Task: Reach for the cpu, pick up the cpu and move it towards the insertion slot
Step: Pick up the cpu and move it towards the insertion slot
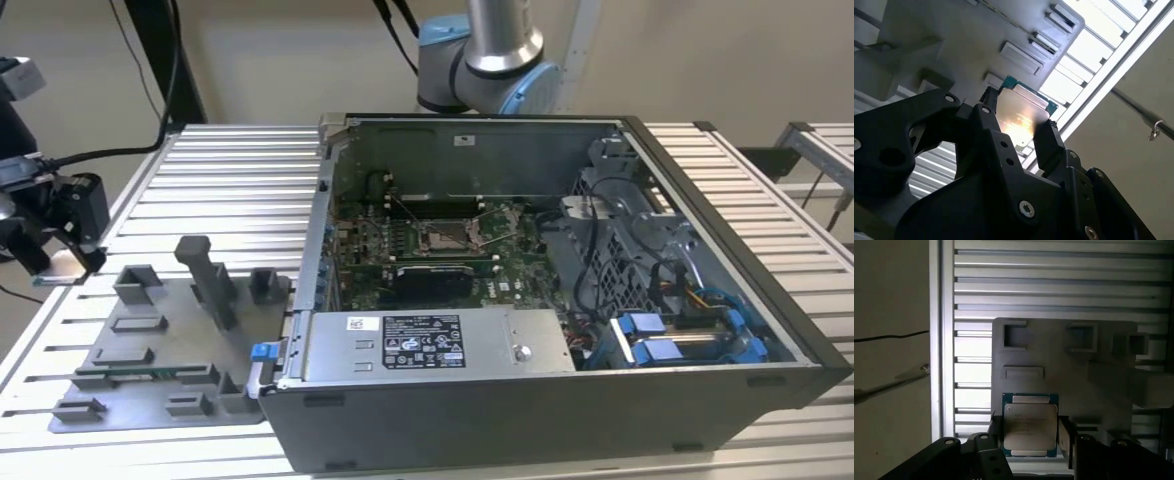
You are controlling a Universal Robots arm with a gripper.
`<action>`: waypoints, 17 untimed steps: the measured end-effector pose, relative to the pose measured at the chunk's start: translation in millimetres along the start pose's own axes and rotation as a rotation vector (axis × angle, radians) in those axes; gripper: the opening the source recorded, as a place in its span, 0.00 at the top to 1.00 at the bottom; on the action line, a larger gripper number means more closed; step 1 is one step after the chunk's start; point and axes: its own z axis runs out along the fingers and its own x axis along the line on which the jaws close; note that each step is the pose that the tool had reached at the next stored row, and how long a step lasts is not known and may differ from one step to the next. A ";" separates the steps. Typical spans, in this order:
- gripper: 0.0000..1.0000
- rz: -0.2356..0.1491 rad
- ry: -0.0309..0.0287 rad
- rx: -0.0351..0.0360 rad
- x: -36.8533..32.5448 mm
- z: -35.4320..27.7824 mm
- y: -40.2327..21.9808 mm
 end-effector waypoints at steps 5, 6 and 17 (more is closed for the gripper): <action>1.00 0.000 0.0001 0.0014 -0.1 -5.3 0.0; 1.00 0.000 0.0000 0.0015 -0.2 -6.2 0.0; 1.00 0.000 -0.0001 0.0039 -0.4 -17.3 -0.1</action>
